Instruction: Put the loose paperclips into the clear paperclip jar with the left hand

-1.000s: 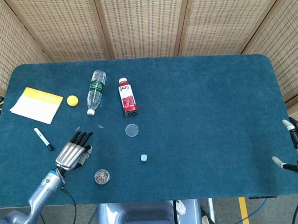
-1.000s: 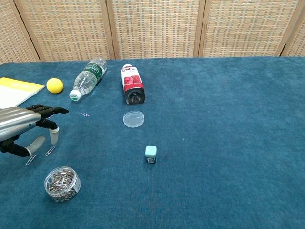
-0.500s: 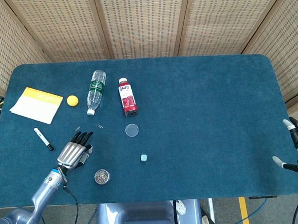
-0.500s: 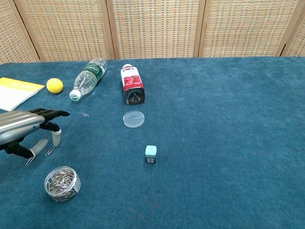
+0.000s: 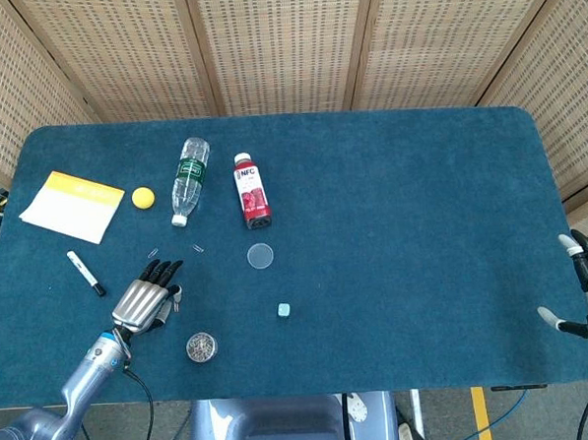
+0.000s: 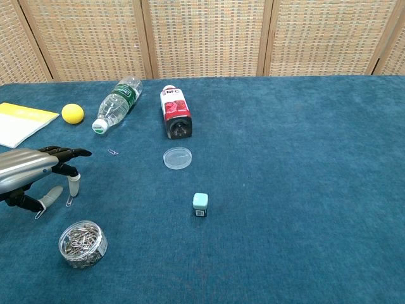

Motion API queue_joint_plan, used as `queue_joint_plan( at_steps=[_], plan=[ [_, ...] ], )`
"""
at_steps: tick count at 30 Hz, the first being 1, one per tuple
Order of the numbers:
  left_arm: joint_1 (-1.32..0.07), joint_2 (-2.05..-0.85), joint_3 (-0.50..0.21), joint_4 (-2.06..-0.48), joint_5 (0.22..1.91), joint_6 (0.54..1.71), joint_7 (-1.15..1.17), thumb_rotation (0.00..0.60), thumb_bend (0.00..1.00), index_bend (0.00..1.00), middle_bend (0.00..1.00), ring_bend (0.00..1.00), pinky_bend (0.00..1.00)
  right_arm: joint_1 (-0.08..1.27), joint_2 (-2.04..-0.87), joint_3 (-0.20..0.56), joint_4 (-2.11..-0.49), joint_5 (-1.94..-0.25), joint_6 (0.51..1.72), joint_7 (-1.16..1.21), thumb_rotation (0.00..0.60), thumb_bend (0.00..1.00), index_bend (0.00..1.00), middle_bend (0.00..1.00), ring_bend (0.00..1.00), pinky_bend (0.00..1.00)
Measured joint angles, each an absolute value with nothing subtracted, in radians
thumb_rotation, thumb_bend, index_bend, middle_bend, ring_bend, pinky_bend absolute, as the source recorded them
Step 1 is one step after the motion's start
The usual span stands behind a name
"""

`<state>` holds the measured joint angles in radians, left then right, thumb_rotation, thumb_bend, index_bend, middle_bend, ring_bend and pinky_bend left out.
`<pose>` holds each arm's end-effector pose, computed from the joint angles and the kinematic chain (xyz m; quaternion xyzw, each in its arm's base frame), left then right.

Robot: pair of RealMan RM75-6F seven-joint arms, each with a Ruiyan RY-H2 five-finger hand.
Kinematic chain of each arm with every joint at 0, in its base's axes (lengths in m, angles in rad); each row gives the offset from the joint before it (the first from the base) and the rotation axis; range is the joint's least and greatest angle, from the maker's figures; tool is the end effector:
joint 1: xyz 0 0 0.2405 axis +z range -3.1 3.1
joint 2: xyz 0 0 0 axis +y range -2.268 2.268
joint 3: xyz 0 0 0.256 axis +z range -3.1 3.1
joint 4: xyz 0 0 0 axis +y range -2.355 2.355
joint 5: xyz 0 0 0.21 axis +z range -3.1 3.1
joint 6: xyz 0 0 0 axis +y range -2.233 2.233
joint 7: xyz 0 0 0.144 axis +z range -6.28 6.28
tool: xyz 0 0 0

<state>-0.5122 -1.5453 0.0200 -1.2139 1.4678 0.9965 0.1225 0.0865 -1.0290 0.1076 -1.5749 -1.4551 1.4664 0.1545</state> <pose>-0.2706 0.2840 -0.0181 -0.7903 -0.3458 -0.2831 0.4191 -0.3246 -0.1944 0.2019 0.5630 -0.3908 0.4088 0.6027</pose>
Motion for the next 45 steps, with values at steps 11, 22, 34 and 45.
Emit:
queue_joint_plan(
  at_steps=[11, 22, 34, 45],
  plan=[
    [-0.510, -1.553, 0.032, -1.197, 1.464, 0.985, 0.129, 0.600, 0.66, 0.46, 0.00, 0.00, 0.00, 0.086, -1.027, 0.109, -1.573, -1.454, 1.467, 0.162, 0.600, 0.00, 0.01, 0.00, 0.00, 0.00],
    [-0.485, -1.486, 0.040, -1.256, 1.453, 1.015, 0.151, 0.600, 0.66, 0.46, 0.00, 0.00, 0.00, 0.085, -1.027, 0.108, -1.574, -1.456, 1.468, 0.163, 0.600, 0.00, 0.01, 0.00, 0.00, 0.00],
    [-0.477, -1.466, 0.043, -1.247, 1.498, 1.058, 0.096, 0.600, 0.41, 0.46, 0.00, 0.00, 0.00, 0.086, -1.028, 0.107, -1.577, -1.455, 1.466, 0.155, 0.600, 0.00, 0.01, 0.00, 0.00, 0.00],
    [-0.486, -1.510, 0.054, -1.169, 1.534, 1.065, 0.063, 0.600, 0.41, 0.50, 0.00, 0.00, 0.00, 0.087, -1.029, 0.109, -1.576, -1.451, 1.462, 0.154, 0.600, 0.00, 0.01, 0.00, 0.00, 0.00]
  ],
)
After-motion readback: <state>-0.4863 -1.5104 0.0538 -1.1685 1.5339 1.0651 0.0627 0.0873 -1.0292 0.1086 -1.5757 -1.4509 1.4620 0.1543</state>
